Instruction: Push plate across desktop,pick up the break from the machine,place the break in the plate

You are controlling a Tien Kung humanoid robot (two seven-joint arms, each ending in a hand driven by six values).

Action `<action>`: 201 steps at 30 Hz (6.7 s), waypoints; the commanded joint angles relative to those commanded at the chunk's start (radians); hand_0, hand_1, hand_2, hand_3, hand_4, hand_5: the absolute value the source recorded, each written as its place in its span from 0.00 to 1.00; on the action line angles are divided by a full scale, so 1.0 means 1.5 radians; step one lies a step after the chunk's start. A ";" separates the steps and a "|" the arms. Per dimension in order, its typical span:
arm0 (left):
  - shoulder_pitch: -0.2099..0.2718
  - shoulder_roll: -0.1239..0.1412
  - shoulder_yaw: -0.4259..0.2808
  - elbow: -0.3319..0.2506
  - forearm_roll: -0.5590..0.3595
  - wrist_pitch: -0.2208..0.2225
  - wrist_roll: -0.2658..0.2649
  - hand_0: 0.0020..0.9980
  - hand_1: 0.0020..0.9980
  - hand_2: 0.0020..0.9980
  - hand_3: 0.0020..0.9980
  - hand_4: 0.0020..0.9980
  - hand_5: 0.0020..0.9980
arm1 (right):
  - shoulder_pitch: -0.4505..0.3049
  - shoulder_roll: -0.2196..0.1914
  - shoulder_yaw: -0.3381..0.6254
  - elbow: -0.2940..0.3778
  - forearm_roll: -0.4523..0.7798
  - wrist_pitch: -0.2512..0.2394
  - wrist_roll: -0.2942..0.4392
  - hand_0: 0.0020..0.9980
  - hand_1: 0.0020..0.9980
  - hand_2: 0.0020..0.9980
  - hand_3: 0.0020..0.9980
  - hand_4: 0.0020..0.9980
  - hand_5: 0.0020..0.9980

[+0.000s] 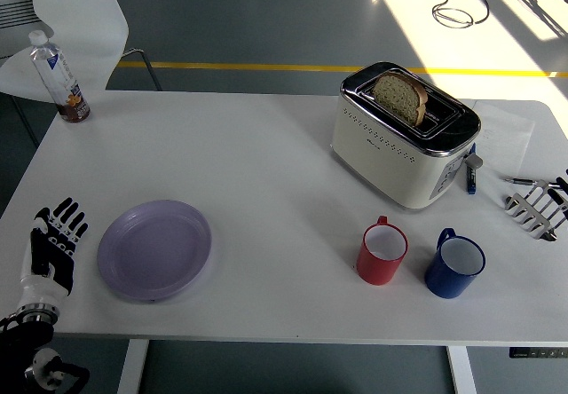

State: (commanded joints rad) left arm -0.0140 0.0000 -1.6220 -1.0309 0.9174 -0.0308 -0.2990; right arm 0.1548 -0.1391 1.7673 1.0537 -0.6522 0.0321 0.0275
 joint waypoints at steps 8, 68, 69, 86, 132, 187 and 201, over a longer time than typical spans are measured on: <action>-0.002 0.000 0.020 0.008 -0.007 -0.004 0.000 0.88 0.88 0.90 0.78 0.49 1.00 | 0.001 0.000 0.001 0.000 0.000 0.000 0.000 0.74 0.70 0.70 0.69 0.48 0.60; 0.015 0.000 0.208 -0.021 -0.149 -0.018 -0.021 0.87 0.87 0.88 0.78 0.50 1.00 | 0.009 0.003 -0.006 -0.005 0.016 0.007 0.002 0.74 0.70 0.70 0.69 0.48 0.60; 0.015 0.000 0.209 -0.021 -0.149 -0.018 -0.021 0.87 0.87 0.88 0.77 0.50 1.00 | 0.009 0.003 -0.006 -0.005 0.016 0.007 0.002 0.74 0.70 0.70 0.69 0.48 0.60; 0.014 0.000 0.260 -0.043 -0.184 -0.030 -0.018 0.87 0.86 0.88 0.77 0.50 1.00 | 0.009 0.003 -0.007 -0.006 0.016 0.007 0.002 0.74 0.70 0.70 0.69 0.48 0.60; -0.022 0.000 0.279 -0.051 -0.198 -0.034 -0.011 0.83 0.83 0.83 0.74 0.49 1.00 | 0.002 0.001 -0.014 0.050 0.006 0.000 0.002 0.74 0.70 0.70 0.69 0.49 0.60; -0.005 0.000 0.154 -0.085 -0.144 0.120 -0.035 0.79 0.73 0.74 0.62 0.43 1.00 | 0.706 0.012 -0.589 -0.396 -0.763 0.060 -0.151 0.76 0.61 0.59 0.75 0.84 0.25; -0.006 0.000 0.151 -0.085 -0.130 0.105 -0.027 0.79 0.73 0.73 0.60 0.40 1.00 | 0.708 0.030 -0.605 -0.425 -0.695 0.087 -0.167 0.66 0.61 0.60 0.75 0.84 0.29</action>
State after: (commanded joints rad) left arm -0.0225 0.0000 -1.3951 -1.1580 0.7225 0.1264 -0.3398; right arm 1.2175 -0.0936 0.8596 0.4161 -1.6951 0.1633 -0.2232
